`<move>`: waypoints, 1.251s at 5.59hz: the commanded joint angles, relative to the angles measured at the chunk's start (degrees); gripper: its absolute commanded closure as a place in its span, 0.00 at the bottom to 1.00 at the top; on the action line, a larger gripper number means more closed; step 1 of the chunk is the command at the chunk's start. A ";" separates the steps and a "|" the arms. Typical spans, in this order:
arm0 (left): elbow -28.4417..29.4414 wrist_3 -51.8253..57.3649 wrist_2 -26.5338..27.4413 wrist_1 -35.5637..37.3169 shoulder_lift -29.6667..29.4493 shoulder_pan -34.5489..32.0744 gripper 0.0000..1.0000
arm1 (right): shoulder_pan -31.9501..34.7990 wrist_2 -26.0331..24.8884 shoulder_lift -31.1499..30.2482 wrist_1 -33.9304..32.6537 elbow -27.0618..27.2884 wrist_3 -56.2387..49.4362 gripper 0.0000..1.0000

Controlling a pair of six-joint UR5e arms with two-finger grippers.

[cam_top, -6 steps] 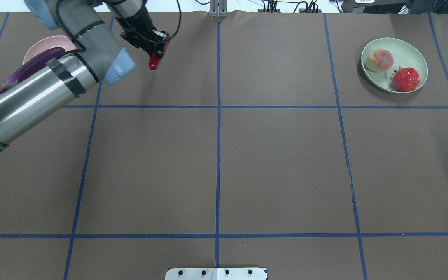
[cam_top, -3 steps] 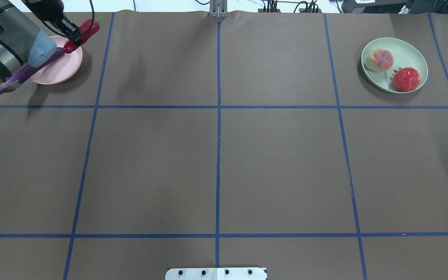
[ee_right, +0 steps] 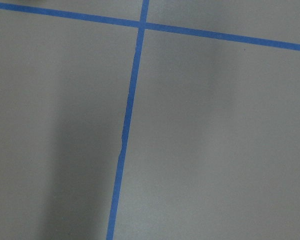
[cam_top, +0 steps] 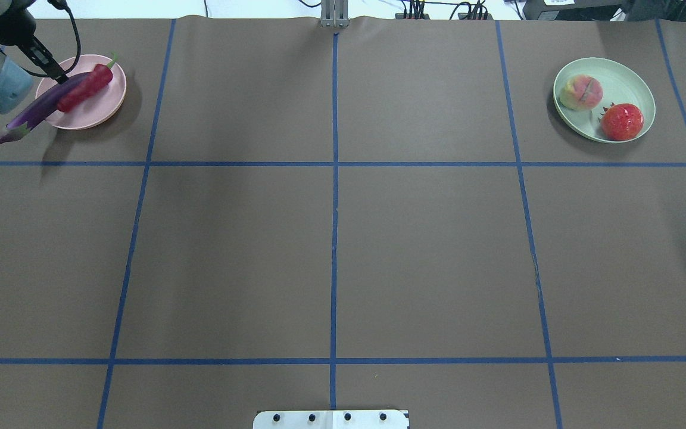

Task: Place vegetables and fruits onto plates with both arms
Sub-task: 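Open the left gripper and withdraw it from the plate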

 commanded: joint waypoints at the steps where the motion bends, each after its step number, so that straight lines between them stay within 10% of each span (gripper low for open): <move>1: -1.30 -2.18 -0.17 -3.43 3.42 -0.06 0.00 | 0.00 0.00 0.00 0.07 -0.01 0.02 0.00; 4: -10.31 -17.82 -6.75 0.34 10.41 -8.28 0.00 | 0.09 1.13 0.09 -0.10 0.69 -0.07 0.00; 7: -42.24 -15.05 -8.27 19.81 31.89 -16.32 0.00 | 0.17 1.14 0.00 0.16 0.70 0.46 0.00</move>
